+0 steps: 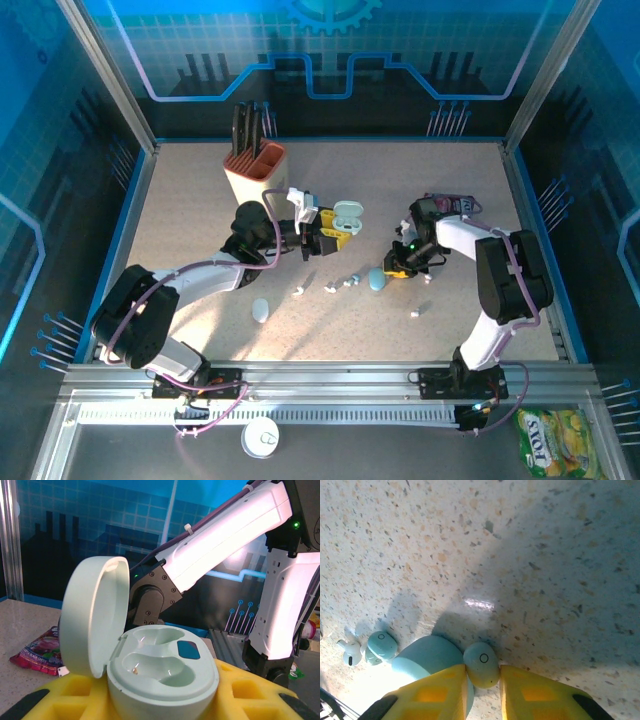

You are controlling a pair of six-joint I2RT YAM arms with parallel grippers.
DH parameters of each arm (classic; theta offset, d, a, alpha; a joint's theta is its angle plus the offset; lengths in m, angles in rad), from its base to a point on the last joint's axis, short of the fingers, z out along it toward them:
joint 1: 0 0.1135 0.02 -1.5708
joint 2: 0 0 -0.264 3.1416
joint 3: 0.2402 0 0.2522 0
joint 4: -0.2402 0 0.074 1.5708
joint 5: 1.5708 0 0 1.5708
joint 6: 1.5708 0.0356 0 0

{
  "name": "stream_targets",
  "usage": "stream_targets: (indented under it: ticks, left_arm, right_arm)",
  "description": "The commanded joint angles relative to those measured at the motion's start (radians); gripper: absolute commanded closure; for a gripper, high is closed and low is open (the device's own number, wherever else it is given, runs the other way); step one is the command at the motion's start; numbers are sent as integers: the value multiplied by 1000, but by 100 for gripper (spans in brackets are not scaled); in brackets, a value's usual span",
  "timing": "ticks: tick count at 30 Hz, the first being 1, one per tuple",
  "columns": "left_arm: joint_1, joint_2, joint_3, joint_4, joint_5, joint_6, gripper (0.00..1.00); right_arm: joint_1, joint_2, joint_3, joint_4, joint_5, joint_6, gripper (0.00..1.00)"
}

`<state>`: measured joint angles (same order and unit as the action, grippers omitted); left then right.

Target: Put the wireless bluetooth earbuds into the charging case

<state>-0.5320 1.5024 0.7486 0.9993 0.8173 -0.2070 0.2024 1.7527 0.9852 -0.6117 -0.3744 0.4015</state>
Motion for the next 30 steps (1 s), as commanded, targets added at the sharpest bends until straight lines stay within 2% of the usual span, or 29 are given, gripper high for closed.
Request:
stream_targets:
  ticks: [1,6,11,19,22,26,30]
  left_arm:
    - [10,-5,1,30,16,15,65]
    - [8,-7,-3,33,15,12,65]
    - [9,-11,-11,32,13,12,65]
    - [8,-17,-15,26,4,24,65]
    - [8,-11,-18,31,-6,29,65]
    - [8,-1,-17,45,-22,35,65]
    - [9,17,-17,53,-43,45,65]
  right_arm:
    - [23,32,30,-4,9,22,75]
    - [27,59,44,-5,28,42,74]
    - [27,57,46,-11,42,48,78]
    - [28,-69,9,-6,93,61,81]
    - [38,-126,2,-29,165,84,82]
    - [85,-198,24,-102,349,136,81]
    - [141,-235,62,-176,484,177,82]
